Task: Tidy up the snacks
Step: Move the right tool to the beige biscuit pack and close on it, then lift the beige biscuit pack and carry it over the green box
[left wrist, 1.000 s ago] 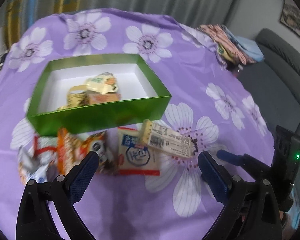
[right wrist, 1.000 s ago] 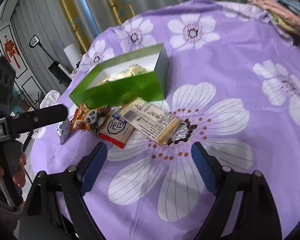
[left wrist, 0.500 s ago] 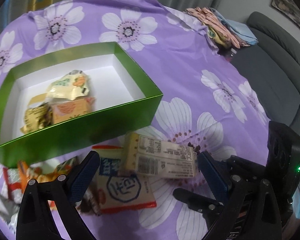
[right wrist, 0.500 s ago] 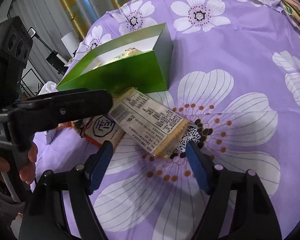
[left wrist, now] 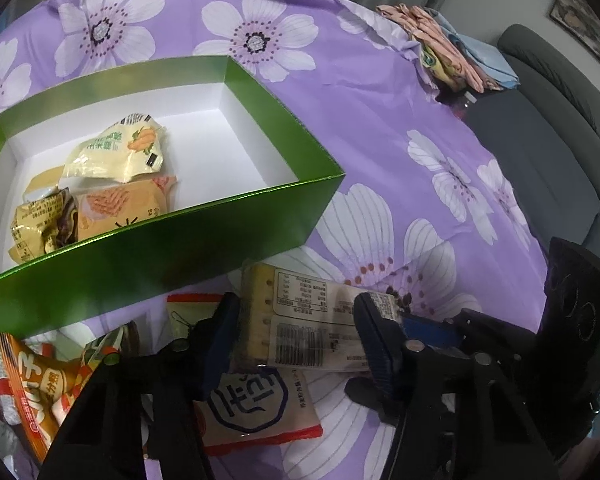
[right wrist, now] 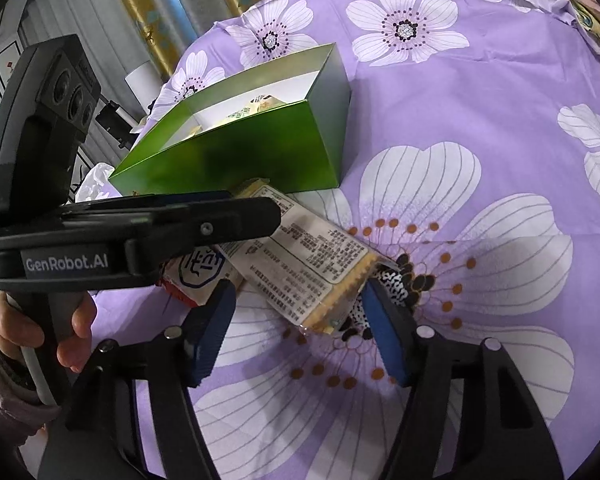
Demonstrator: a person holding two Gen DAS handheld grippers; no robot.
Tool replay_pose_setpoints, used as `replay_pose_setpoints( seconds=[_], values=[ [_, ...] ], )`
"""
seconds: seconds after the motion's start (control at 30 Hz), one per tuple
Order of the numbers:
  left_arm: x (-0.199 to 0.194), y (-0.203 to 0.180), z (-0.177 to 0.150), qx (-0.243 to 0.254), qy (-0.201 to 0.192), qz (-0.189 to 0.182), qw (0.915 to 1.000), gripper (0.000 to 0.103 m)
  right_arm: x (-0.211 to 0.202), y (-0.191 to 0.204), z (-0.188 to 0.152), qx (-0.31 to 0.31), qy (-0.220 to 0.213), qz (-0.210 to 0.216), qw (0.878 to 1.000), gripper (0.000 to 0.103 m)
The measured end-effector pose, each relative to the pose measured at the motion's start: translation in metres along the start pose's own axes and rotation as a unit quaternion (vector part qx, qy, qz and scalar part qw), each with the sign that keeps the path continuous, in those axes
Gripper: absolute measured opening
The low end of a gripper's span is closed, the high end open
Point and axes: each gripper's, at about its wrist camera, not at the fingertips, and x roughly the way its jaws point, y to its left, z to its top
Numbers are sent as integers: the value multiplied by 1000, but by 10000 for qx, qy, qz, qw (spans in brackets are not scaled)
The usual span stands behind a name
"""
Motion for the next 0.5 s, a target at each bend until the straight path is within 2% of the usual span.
replay_pose_setpoints(
  seconds=[0.13,0.3,0.43,0.5],
  values=[
    [2,4,-5,-52,67,44,10000,52,2,0,1,-32,34,2,10000,54],
    [-2,4,-8,-68,40,186,9998,51,2,4,1,-164,48,-43,9998,50],
    [-13,9,-10,-220,-35,208,9995,51,0,7,1,-266,53,22,9996,39],
    [-18,8,-11,-195,-80,241,9995,51,-1,10,0,-277,67,66,9996,39]
  ],
)
